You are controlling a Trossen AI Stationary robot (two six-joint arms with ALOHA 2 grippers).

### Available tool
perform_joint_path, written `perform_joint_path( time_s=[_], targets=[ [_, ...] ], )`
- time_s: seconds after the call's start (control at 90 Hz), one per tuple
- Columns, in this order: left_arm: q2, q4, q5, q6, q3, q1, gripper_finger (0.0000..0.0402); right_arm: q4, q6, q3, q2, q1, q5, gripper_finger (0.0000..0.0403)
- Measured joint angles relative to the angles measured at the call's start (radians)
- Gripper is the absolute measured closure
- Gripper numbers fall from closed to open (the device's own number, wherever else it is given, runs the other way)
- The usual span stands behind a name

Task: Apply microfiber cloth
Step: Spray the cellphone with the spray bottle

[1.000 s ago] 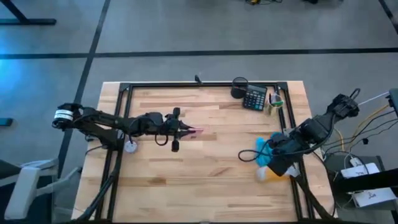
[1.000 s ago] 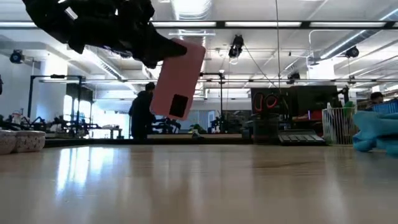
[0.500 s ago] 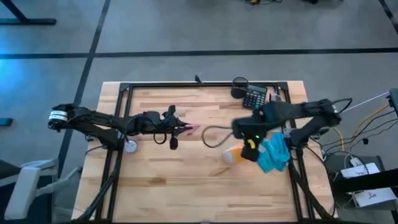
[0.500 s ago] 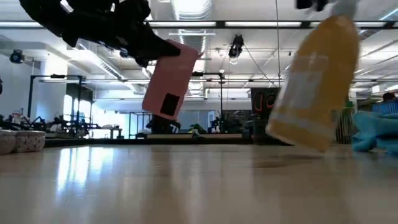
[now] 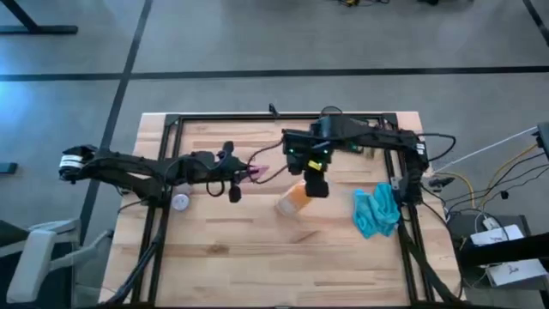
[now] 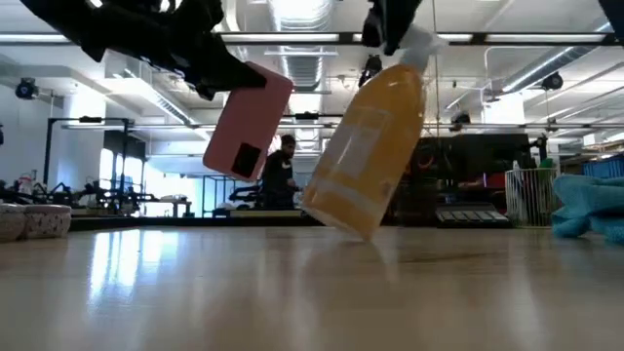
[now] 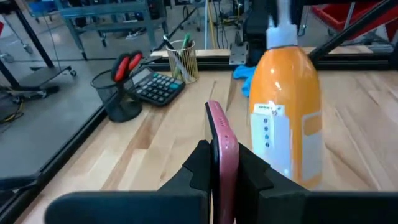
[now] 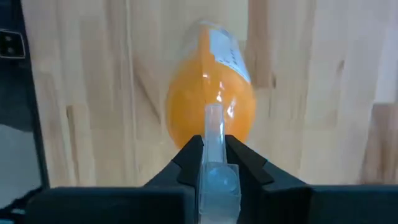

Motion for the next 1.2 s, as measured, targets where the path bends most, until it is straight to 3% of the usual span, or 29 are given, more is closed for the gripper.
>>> perform_joint_path(
  time_s=[0.167, 0.333, 0.722, 0.978, 1.2],
  targets=[
    [0.000, 0.006, -0.001, 0.000, 0.000, 0.000, 0.0393, 0.007, -0.053, 0.051, 0.043, -0.009, 0.014, 0.0292],
    [0.004, 0.006, -0.012, 0.000, 0.000, 0.000, 0.0393, 0.021, -0.069, 0.105, 0.035, -0.013, 0.014, 0.0265],
    [0.004, 0.006, -0.050, 0.002, -0.006, 0.000, 0.0393, 0.109, -0.090, 0.244, 0.033, -0.012, 0.015, 0.0242],
    [-0.016, -0.019, -0.180, 0.001, -0.007, 0.000, 0.0393, 0.158, -0.285, 0.226, 0.028, 0.008, -0.017, 0.0228],
    [-0.143, -0.159, -0.205, -0.045, -0.008, -0.001, 0.0393, 0.205, -0.363, 0.120, 0.029, 0.000, -0.087, 0.0252]
  ],
)
